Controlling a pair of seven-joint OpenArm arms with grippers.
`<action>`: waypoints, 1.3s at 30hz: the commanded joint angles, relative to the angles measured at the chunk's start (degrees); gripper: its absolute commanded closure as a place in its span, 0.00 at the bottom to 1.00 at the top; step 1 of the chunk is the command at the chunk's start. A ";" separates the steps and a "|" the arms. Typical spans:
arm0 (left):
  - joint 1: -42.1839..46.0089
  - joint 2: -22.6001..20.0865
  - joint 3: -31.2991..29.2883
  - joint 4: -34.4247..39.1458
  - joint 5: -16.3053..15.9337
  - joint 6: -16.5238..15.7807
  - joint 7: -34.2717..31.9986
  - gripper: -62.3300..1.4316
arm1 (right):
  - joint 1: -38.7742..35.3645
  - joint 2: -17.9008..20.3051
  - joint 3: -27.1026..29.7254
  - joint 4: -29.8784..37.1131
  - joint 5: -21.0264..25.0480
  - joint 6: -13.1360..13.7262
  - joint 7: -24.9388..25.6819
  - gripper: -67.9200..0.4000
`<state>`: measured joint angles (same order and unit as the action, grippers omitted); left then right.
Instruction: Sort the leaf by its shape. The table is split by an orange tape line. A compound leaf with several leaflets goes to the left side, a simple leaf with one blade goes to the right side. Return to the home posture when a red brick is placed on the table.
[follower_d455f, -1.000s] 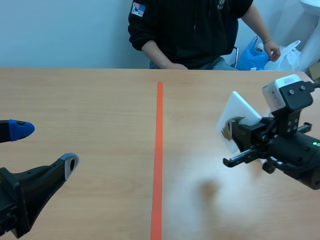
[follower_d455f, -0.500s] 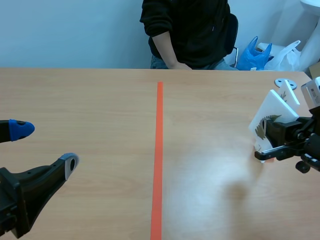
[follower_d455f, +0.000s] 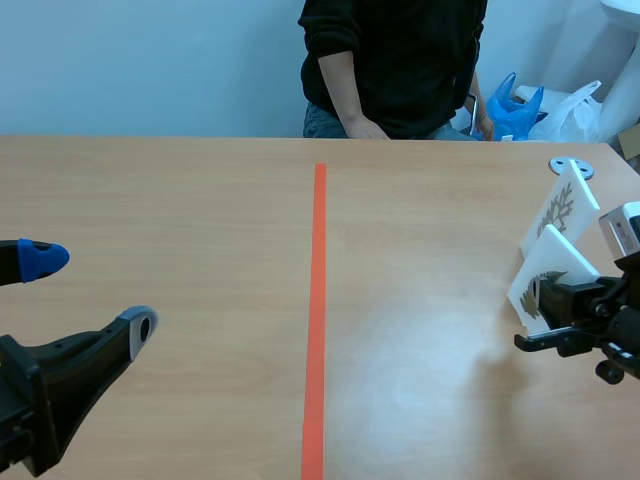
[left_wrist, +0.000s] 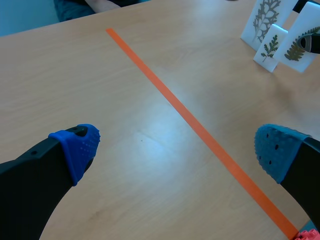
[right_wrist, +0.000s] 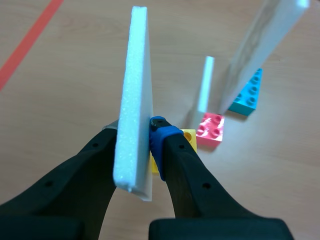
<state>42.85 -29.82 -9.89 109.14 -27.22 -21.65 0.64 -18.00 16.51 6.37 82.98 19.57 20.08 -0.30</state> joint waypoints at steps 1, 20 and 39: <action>-0.17 0.24 0.11 1.18 -0.42 -0.17 -0.76 0.00 | 0.52 0.31 0.33 0.55 0.59 -0.15 0.81 0.97; -0.17 0.24 0.11 1.18 -0.42 -0.17 -0.76 0.00 | 3.78 0.28 0.33 -10.91 -1.53 -0.81 8.44 0.97; -0.17 0.26 0.11 1.18 -0.42 -0.17 -0.72 0.00 | 4.79 0.15 0.33 -12.94 -1.53 -0.76 8.52 0.89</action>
<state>42.85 -29.82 -9.89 109.14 -27.22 -21.65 0.64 -13.30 16.51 6.37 69.04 17.41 19.29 7.62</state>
